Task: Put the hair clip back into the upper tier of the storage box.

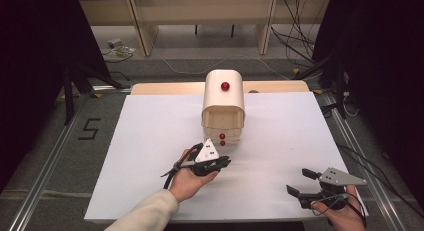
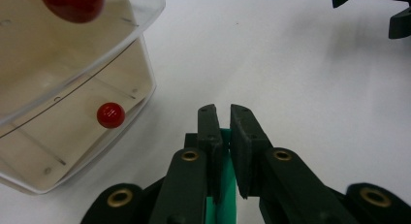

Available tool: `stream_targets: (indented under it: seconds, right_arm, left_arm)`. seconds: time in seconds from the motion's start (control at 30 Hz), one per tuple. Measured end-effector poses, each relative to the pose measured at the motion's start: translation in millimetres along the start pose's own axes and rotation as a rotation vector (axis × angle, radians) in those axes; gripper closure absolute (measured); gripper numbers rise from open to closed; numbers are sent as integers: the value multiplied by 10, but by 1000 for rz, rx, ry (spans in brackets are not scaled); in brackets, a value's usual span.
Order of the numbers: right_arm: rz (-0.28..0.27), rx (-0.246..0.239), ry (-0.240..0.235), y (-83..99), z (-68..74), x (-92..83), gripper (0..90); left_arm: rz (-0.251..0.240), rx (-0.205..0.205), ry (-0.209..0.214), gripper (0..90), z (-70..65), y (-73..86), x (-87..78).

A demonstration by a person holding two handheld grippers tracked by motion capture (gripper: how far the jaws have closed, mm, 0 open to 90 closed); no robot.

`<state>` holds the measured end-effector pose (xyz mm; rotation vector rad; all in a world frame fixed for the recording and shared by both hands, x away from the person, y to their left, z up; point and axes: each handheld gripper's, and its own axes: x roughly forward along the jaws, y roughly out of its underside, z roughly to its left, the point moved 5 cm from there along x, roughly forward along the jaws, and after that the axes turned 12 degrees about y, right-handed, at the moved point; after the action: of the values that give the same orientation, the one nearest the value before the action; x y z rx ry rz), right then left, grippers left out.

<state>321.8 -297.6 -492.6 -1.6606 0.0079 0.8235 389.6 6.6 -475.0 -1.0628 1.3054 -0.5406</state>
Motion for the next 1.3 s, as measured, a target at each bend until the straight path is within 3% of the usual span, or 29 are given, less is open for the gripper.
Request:
stream_targets:
  seconds: [1.3]
  right_arm:
    - [0,4,-4,-1,3,2,165]
  left_arm:
    - [-53,5,-19,830,-9,-149,-146]
